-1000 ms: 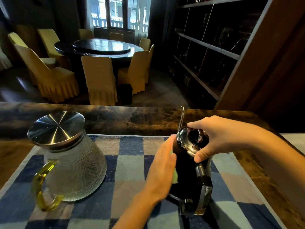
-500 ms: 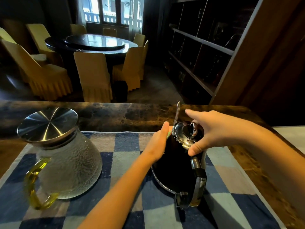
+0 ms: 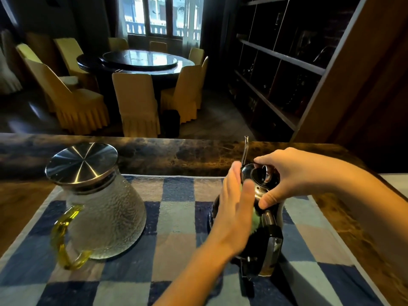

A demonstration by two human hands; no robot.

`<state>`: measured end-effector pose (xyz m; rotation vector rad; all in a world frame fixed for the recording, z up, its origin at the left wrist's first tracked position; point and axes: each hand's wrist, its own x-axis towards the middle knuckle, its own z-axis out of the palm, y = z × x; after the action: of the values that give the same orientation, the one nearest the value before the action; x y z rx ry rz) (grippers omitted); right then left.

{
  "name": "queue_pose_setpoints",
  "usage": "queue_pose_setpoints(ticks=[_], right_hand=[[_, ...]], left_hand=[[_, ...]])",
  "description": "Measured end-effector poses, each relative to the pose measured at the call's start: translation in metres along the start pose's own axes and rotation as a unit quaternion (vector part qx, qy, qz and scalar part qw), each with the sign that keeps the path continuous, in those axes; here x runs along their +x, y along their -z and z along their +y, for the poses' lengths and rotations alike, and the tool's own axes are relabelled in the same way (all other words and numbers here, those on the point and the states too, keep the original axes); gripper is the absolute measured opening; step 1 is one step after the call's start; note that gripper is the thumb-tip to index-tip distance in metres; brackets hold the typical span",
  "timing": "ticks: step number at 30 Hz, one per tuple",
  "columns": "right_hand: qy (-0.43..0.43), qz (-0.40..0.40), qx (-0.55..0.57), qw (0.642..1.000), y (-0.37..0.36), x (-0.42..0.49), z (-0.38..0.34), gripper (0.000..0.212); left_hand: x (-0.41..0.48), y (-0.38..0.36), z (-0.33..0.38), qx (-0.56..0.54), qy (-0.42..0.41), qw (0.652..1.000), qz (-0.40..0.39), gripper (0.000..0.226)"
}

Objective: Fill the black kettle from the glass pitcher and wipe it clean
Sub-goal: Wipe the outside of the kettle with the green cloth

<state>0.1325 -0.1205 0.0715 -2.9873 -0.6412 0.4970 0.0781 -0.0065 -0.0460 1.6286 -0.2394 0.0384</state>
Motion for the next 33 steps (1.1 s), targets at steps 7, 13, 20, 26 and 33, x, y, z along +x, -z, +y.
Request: queue_pose_setpoints(ticks=[7, 13, 20, 26, 33], right_hand=[[0.003, -0.012, 0.002, 1.000, 0.000, 0.002, 0.006, 0.082], [-0.019, -0.018, -0.021, 0.999, 0.001, -0.002, 0.002, 0.113], [-0.006, -0.009, -0.009, 1.000, -0.002, -0.002, 0.006, 0.128], [0.009, 0.015, 0.032, 0.999, -0.008, -0.001, 0.014, 0.132], [0.009, 0.013, 0.012, 1.000, -0.007, 0.001, 0.014, 0.127]], left_hand=[[0.062, 0.006, 0.011, -0.002, -0.004, 1.000, -0.002, 0.066], [0.053, 0.029, -0.060, -0.017, 0.122, 0.992, -0.011, 0.078], [-0.006, 0.003, -0.063, -0.033, 0.097, 0.993, 0.062, 0.116], [0.060, 0.027, -0.007, -0.074, 0.043, 0.992, -0.094, 0.088], [0.092, 0.035, -0.014, -0.025, 0.163, 0.967, -0.195, 0.063]])
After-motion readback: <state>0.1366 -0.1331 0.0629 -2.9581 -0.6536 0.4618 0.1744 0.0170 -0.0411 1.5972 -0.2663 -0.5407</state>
